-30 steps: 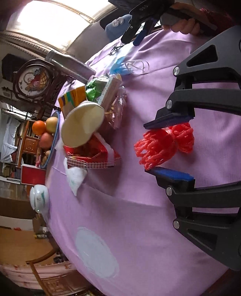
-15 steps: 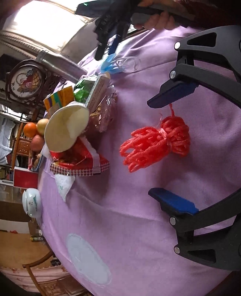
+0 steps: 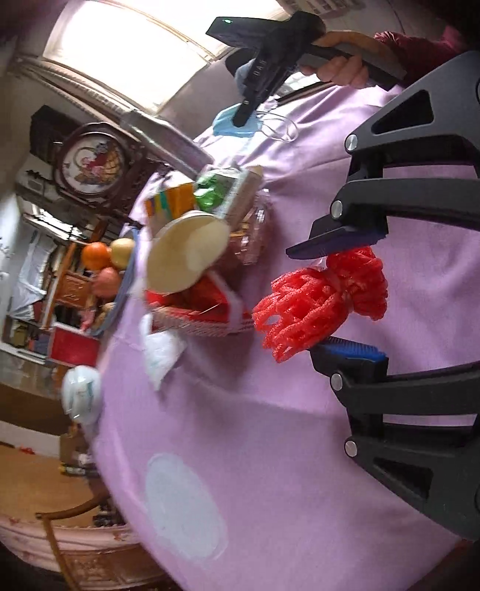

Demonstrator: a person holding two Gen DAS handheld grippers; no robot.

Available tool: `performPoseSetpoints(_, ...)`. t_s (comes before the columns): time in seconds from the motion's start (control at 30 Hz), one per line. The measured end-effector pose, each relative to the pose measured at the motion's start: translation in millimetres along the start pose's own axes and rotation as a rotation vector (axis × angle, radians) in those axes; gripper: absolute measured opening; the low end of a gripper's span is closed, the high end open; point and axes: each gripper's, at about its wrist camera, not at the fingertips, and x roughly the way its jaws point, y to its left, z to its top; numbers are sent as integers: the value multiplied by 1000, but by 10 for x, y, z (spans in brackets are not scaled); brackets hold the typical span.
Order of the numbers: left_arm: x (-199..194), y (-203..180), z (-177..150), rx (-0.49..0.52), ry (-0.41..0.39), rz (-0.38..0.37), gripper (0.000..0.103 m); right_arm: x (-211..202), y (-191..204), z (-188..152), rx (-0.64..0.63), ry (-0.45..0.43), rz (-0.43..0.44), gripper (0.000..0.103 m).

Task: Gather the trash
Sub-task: 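Carry both items to the red wastebasket and open both tools to drop them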

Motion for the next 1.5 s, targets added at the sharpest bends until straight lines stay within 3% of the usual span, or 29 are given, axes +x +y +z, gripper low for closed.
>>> performPoseSetpoints(0.2, -420, 282, 25, -50, -82, 74, 41, -155, 156, -27, -93, -72, 7, 7)
performPoseSetpoints(0.37, -912, 729, -158, -127, -142, 191, 41, -205, 255, -48, -109, -84, 54, 7)
performPoseSetpoints(0.63, -1945, 1919, -948, -386, -205, 483, 41, -227, 685, -171, -128, -59, 183, 7)
performPoseSetpoints(0.8, -2284, 2612, -1481, -539, -157, 640, 41, -217, 1212, -262, -212, -39, 245, 7)
performPoseSetpoints(0.9, -2312, 2943, -1794, -619, -102, 671, 43, -203, 1532, -342, -255, -17, 286, 7)
performPoseSetpoints(1.07, -2236, 3182, -2141, -691, -53, 737, 84, -185, 2186, -552, -353, 35, 363, 7)
performPoseSetpoints(1.13, -2268, 3200, -2197, -678, -63, 766, 90, -191, 2465, -657, -396, 57, 400, 7)
performPoseSetpoints(1.33, -2458, 3274, -2198, -676, -113, 881, 96, -182, 3461, -1144, -534, 188, 579, 6)
performPoseSetpoints(1.5, -2692, 3480, -2292, -751, -181, 933, 96, -94, 4389, -1875, -673, 394, 743, 6)
